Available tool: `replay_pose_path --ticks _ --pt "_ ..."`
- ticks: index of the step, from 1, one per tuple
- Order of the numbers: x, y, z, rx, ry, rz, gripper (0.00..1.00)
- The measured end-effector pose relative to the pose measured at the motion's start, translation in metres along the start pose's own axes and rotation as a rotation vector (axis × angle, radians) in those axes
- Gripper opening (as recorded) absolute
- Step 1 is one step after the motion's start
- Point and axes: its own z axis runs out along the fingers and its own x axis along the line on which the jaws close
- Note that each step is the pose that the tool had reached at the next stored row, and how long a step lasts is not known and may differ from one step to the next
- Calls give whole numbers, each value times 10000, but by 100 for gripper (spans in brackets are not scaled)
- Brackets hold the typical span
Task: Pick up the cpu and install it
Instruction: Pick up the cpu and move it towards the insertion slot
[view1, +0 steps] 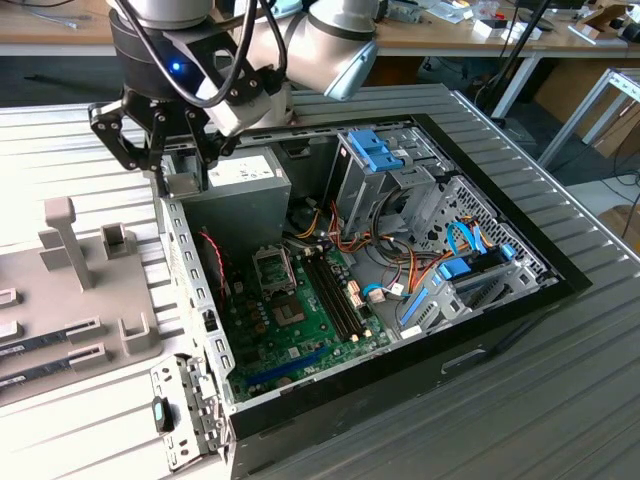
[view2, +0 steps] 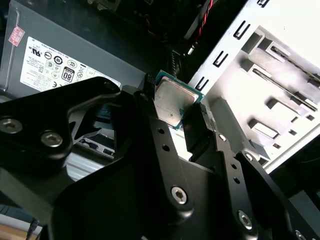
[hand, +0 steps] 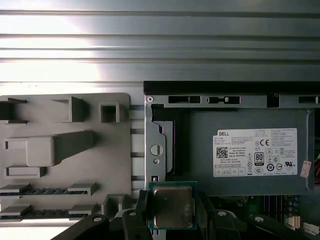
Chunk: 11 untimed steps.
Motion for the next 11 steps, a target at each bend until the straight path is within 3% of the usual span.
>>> replay_pose_path --ticks 11 --pt "-79 1 28 0 0 0 47"
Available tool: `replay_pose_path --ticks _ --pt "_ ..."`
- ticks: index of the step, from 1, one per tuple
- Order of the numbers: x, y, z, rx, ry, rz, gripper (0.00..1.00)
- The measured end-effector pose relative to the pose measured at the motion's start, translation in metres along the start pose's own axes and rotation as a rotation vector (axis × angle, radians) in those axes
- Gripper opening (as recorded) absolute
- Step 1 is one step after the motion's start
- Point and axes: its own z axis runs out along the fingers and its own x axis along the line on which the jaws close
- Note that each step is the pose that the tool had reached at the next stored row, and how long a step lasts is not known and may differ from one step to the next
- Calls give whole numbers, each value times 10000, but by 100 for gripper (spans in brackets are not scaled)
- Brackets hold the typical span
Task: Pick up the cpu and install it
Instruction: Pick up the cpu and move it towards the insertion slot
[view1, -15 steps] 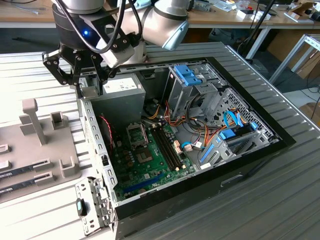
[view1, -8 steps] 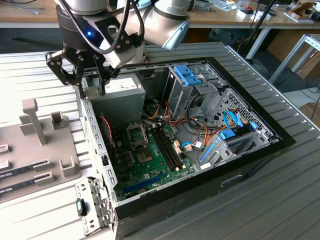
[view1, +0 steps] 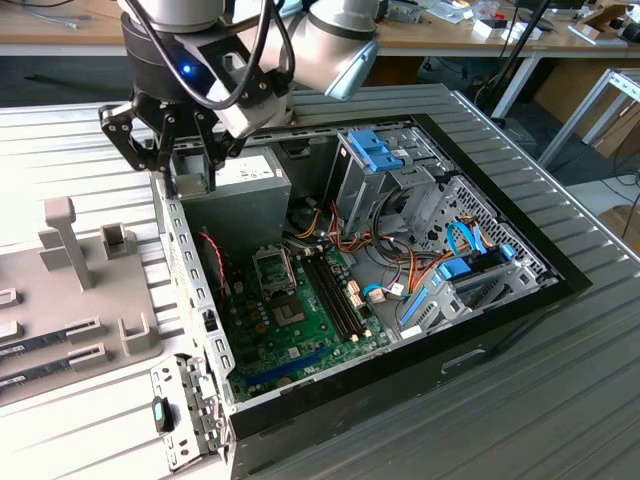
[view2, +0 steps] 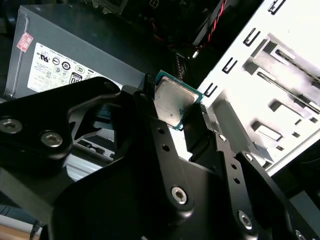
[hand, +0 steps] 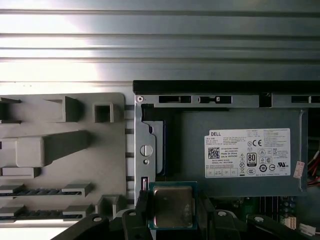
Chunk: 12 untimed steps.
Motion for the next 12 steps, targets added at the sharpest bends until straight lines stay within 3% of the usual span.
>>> replay_pose_path --ticks 8,12 --pt "-62 -1 20 1 0 0 47" --pt "-135 -8 23 -11 -3 0 47"
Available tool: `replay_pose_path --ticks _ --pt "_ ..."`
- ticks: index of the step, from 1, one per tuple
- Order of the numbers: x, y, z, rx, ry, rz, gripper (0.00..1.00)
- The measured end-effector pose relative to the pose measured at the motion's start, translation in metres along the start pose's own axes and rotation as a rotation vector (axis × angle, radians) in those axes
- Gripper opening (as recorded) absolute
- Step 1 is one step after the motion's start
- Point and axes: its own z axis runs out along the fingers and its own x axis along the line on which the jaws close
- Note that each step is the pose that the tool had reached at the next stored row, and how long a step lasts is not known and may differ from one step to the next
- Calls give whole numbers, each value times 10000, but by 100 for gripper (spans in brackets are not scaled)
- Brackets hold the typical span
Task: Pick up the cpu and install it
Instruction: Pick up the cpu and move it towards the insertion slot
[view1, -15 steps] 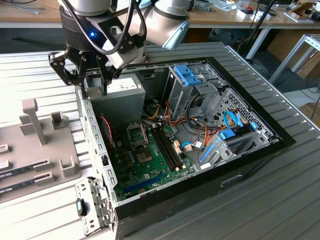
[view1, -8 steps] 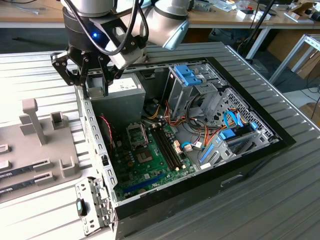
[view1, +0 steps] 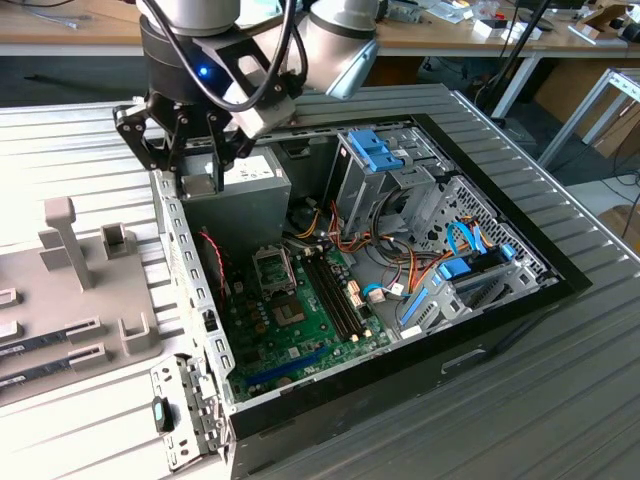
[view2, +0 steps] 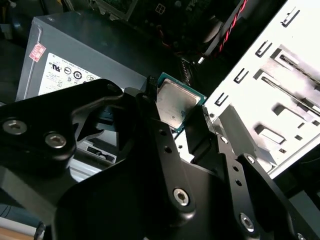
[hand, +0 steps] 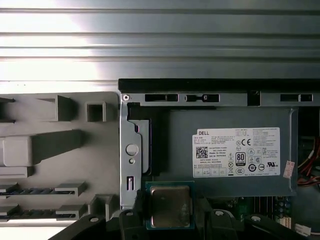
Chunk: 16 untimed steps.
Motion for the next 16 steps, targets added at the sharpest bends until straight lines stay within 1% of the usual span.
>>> replay_pose_path --ticks 3,6,12,15,16 --pt "-64 -18 1 -27 3 1 47" --pt "-109 -44 3 -63 4 1 47" --pt "-150 -102 7 -103 4 2 47" --pt "-163 -145 10 -125 4 3 47" --pt "-168 -177 12 -139 3 4 47"
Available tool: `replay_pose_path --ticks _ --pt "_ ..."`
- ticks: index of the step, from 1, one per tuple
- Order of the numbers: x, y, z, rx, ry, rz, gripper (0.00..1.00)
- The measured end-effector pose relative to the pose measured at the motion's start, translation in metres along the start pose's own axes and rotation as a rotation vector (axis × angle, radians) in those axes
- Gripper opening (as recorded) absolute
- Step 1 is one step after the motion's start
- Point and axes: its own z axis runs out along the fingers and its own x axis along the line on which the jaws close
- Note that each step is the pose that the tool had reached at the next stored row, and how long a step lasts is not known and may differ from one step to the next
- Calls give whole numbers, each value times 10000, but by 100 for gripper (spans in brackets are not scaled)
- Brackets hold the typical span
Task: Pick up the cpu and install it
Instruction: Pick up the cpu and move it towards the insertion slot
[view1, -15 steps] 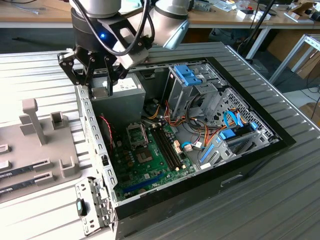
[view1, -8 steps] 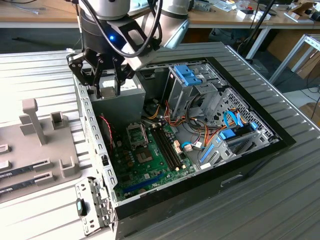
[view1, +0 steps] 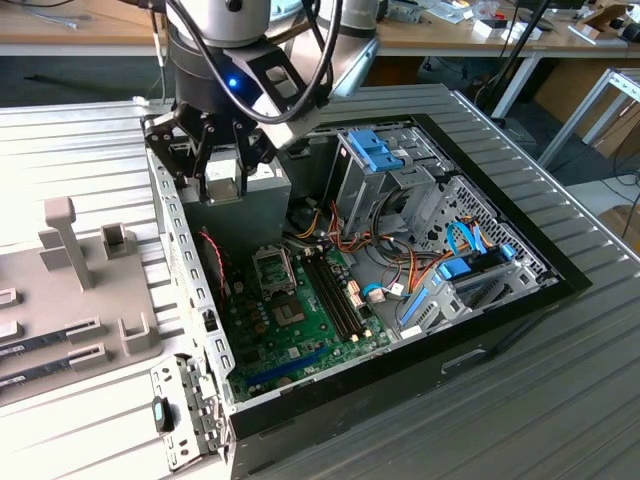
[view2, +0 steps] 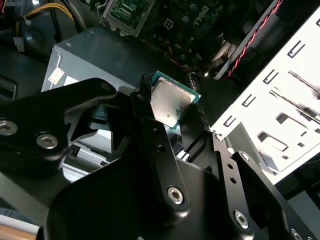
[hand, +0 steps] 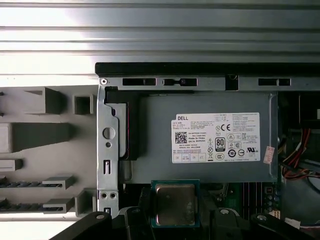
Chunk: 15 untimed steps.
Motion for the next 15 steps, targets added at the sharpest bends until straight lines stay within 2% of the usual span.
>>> replay_pose_path --ticks 2,6,15 --pt "-10 -52 6 -12 1 1 47" --pt "-31 -111 23 -22 3 0 47" --pt "-129 -160 93 -26 19 0 47"
